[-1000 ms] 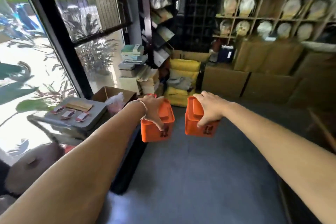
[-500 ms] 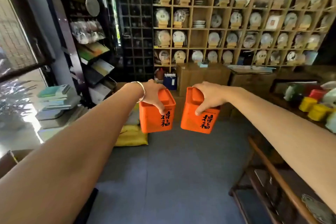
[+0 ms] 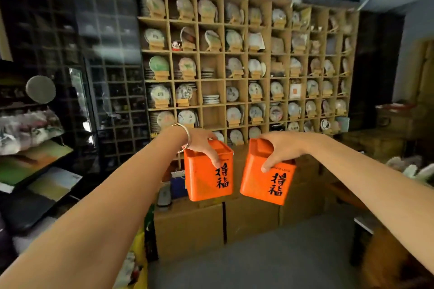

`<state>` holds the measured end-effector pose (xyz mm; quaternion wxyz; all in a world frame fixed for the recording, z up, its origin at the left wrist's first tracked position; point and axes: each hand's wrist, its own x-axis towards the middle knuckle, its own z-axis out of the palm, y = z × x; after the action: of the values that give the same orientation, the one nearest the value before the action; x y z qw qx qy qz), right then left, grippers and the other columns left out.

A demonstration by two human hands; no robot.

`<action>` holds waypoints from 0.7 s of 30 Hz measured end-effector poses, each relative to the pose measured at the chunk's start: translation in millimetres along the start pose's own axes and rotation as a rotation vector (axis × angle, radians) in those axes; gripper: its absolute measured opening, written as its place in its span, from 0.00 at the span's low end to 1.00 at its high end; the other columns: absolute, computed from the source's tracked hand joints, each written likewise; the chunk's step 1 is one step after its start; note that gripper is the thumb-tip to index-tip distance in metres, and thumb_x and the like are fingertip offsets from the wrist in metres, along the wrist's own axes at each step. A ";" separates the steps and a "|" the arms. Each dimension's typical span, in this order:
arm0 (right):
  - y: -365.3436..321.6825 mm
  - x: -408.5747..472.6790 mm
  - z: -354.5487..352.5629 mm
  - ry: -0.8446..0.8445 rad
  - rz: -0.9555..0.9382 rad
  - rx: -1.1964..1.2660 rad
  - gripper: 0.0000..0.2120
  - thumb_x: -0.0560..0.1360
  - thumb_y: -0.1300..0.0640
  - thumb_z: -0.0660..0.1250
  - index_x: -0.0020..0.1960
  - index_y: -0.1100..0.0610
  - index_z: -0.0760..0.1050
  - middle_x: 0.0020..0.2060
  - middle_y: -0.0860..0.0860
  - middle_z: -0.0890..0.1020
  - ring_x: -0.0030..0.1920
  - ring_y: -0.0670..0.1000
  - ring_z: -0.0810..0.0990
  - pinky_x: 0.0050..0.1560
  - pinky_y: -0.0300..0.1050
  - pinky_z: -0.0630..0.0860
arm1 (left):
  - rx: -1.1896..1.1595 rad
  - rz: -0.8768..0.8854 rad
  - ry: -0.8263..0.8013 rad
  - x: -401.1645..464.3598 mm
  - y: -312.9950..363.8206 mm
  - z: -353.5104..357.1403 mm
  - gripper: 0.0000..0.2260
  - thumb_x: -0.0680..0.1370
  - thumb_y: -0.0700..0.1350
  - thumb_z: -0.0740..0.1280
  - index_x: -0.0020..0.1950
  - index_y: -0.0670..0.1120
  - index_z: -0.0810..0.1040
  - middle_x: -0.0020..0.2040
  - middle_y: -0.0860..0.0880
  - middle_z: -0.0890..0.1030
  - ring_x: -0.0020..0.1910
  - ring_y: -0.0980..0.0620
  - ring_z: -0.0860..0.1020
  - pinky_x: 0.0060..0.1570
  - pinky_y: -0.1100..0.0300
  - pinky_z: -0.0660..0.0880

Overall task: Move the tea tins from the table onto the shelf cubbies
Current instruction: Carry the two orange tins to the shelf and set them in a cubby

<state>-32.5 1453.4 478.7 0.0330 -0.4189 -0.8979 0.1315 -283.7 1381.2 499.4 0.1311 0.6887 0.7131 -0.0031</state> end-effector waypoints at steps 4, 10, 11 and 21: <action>52.4 64.7 -39.7 0.019 0.041 0.020 0.37 0.60 0.43 0.79 0.64 0.48 0.67 0.53 0.47 0.81 0.48 0.47 0.82 0.48 0.47 0.82 | -0.093 0.052 0.023 92.0 0.8 -48.5 0.35 0.65 0.57 0.77 0.68 0.54 0.68 0.55 0.49 0.80 0.51 0.46 0.81 0.50 0.51 0.80; 133.2 168.0 -81.3 0.047 0.063 0.034 0.39 0.60 0.43 0.79 0.64 0.49 0.64 0.52 0.48 0.81 0.47 0.48 0.84 0.45 0.45 0.82 | -0.204 0.064 0.114 237.3 3.4 -78.0 0.26 0.76 0.43 0.70 0.72 0.49 0.67 0.65 0.43 0.76 0.61 0.42 0.76 0.55 0.51 0.76; 146.9 184.9 -87.2 0.048 0.057 0.027 0.39 0.61 0.43 0.79 0.64 0.48 0.63 0.52 0.47 0.80 0.47 0.47 0.83 0.44 0.44 0.82 | -0.201 0.081 0.105 258.2 7.1 -82.2 0.26 0.75 0.44 0.71 0.71 0.49 0.67 0.64 0.43 0.77 0.60 0.43 0.78 0.54 0.51 0.77; 269.8 375.7 -167.8 0.016 0.006 -0.054 0.36 0.61 0.44 0.79 0.63 0.50 0.68 0.51 0.48 0.81 0.47 0.48 0.83 0.46 0.45 0.82 | -0.066 0.058 0.064 458.9 10.8 -150.7 0.41 0.55 0.65 0.77 0.64 0.58 0.69 0.51 0.52 0.82 0.47 0.50 0.82 0.41 0.57 0.80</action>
<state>-46.5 1940.0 550.0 0.0283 -0.4235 -0.8995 0.1039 -308.5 1860.0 559.0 0.1310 0.7041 0.6964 0.0461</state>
